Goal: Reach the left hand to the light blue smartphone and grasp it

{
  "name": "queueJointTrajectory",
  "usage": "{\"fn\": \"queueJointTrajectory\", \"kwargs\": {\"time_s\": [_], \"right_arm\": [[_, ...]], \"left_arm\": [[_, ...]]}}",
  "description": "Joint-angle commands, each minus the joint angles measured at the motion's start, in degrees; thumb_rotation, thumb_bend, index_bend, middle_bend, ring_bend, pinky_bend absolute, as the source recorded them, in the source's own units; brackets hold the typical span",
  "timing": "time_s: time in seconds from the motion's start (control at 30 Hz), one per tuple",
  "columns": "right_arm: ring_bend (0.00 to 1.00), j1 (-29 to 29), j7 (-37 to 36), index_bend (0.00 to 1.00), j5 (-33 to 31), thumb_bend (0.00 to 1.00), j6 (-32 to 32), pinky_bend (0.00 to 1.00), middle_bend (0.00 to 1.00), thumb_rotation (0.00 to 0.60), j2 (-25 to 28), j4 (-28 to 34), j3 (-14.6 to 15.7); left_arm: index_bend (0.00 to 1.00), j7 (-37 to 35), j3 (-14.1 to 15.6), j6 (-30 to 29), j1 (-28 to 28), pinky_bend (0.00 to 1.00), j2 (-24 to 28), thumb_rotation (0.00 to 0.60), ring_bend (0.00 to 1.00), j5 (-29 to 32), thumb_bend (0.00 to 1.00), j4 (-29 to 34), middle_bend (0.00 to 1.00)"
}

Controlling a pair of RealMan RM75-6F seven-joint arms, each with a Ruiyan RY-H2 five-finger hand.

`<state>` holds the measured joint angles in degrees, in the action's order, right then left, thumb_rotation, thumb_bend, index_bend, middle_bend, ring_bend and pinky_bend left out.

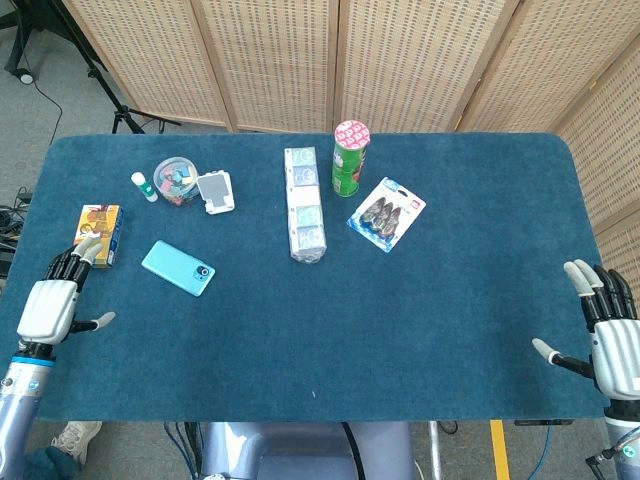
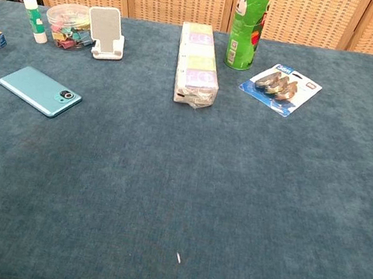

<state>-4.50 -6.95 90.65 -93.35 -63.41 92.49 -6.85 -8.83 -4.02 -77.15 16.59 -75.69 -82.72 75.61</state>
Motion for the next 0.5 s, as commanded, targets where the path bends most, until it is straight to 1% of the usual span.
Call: {"fn": "queueJointTrajectory", "kwargs": {"time_s": [0.03, 0.1, 0.27, 0.3, 0.37, 0.5], "right_arm": [[0.00, 0.08, -0.32, 0.04, -0.06, 0.00, -0.20, 0.00, 0.00, 0.600, 0.11, 0.23, -0.11], [0.00, 0.13, -0.60, 0.04, -0.15, 0.00, -0.26, 0.00, 0.00, 0.600, 0.20, 0.39, -0.15], [0.00, 0.03, -1.47, 0.04, -1.20, 0.00, 0.33, 0.00, 0.00, 0.600, 0.47, 0.10, -0.50], [0.00, -0.23, -1.68, 0.04, -1.75, 0.00, 1.03, 0.00, 0.00, 0.600, 0.45, -0.04, -0.64], [0.00, -0.68, -1.61, 0.04, -2.52, 0.00, 1.92, 0.00, 0.00, 0.600, 0.34, -0.36, -0.98], [0.00, -0.96, -1.23, 0.04, -3.76, 0.00, 2.67, 0.00, 0.00, 0.600, 0.11, -0.74, -1.45]], "left_arm": [[0.00, -1.76, -0.04, -0.33, 0.48, 0.11, -0.50, 0.600, 0.00, -1.37, 0.00, -1.55, 0.00], [0.01, -3.82, -0.05, -0.58, 0.93, 0.11, -1.19, 0.600, 0.00, -2.44, 0.00, -3.65, 0.00], [0.08, -10.40, 0.24, 2.94, 4.45, 0.11, -4.16, 0.600, 0.00, -4.96, 0.00, -11.75, 0.00], [0.09, -10.23, 0.76, 5.58, 6.47, 0.11, -5.42, 0.600, 0.00, -6.07, 0.00, -14.64, 0.00], [0.11, -10.36, 0.50, 11.73, 10.51, 0.11, -8.07, 0.600, 0.00, -5.96, 0.00, -19.97, 0.00], [0.14, -11.63, 0.36, 16.87, 14.84, 0.11, -12.23, 0.600, 0.00, -6.24, 0.00, -27.22, 0.00]]}}
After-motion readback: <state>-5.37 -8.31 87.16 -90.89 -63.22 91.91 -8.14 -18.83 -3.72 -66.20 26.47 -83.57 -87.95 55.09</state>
